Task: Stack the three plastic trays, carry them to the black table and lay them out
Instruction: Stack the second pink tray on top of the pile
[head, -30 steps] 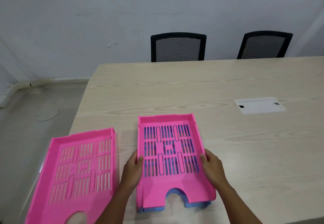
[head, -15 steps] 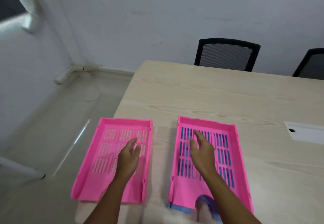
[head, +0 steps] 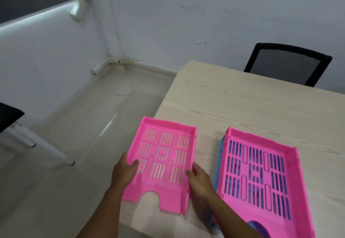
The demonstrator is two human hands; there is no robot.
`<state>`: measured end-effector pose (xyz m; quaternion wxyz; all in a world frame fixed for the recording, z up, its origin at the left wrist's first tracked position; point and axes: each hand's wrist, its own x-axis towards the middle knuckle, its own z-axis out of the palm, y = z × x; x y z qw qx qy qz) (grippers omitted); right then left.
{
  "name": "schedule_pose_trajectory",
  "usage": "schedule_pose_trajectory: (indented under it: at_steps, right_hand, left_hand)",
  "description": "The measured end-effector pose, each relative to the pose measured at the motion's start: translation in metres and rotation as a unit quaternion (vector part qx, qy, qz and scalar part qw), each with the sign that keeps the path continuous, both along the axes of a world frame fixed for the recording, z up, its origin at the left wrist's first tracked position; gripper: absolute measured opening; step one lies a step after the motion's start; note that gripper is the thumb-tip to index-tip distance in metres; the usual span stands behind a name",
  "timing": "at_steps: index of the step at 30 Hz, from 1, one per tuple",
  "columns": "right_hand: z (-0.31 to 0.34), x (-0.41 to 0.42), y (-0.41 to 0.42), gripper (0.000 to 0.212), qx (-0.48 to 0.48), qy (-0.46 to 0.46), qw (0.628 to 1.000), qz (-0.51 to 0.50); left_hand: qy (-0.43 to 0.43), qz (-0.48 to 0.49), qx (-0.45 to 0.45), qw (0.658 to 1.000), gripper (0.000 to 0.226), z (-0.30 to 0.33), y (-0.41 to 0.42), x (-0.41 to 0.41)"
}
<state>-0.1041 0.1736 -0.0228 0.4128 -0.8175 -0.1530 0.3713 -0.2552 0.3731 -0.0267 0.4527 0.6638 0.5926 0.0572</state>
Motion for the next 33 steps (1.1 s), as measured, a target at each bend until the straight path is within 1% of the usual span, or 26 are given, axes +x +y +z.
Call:
schedule_pose_trajectory:
  at_steps: [2, 4, 8, 10, 12, 14, 16, 20, 23, 28, 30, 33]
  right_hand:
    - [-0.004, -0.003, 0.002, 0.022, 0.019, -0.003, 1.000, 0.009]
    - [-0.005, -0.001, 0.005, 0.024, 0.036, 0.006, 0.999, -0.023]
    - [0.000, 0.010, 0.008, 0.036, 0.051, -0.063, 0.996, -0.029]
    - [0.005, 0.014, 0.014, 0.042, 0.069, -0.077, 0.994, -0.032]
    - [0.017, 0.028, 0.000, 0.047, 0.095, -0.092, 0.989, -0.073]
    - [0.036, 0.031, 0.002, 0.049, 0.114, -0.109, 0.984, -0.079]
    - [0.052, 0.041, -0.007, 0.048, 0.126, -0.110, 0.981, -0.100]
    - [0.077, 0.068, -0.056, 0.044, 0.170, -0.071, 0.971, -0.150]
    - [0.076, 0.087, -0.106, 0.044, 0.166, -0.098, 0.963, -0.188]
    - [0.073, 0.106, -0.192, 0.043, 0.141, -0.084, 0.946, -0.278]
    - [0.076, 0.108, -0.220, 0.039, 0.139, -0.083, 0.943, -0.291]
    - [0.082, 0.109, -0.251, 0.036, 0.138, -0.084, 0.940, -0.301]
  left_hand:
    - [0.011, -0.012, 0.010, 1.000, 0.053, -0.001, 0.005, 0.000]
    - [0.007, -0.012, 0.012, 1.000, 0.043, 0.004, 0.007, 0.000]
    - [-0.017, 0.011, -0.002, 1.000, 0.028, 0.006, 0.005, -0.006]
    - [-0.040, 0.020, 0.007, 0.999, 0.022, 0.010, 0.007, -0.012]
    - [-0.092, -0.004, 0.016, 0.996, 0.030, 0.020, 0.003, 0.009]
    - [-0.158, -0.013, 0.010, 0.987, 0.036, 0.036, 0.006, 0.012]
    - [-0.217, -0.042, 0.007, 0.975, 0.036, 0.052, 0.005, 0.021]
    - [-0.273, -0.085, -0.030, 0.958, 0.025, 0.068, -0.024, 0.061]
    - [-0.287, -0.118, -0.049, 0.949, 0.025, 0.072, -0.064, 0.092]
    - [-0.281, -0.204, -0.067, 0.935, 0.026, 0.066, -0.138, 0.131]
    - [-0.271, -0.235, -0.085, 0.930, 0.027, 0.064, -0.165, 0.141]
    - [-0.260, -0.255, -0.093, 0.927, 0.033, 0.056, -0.195, 0.151]
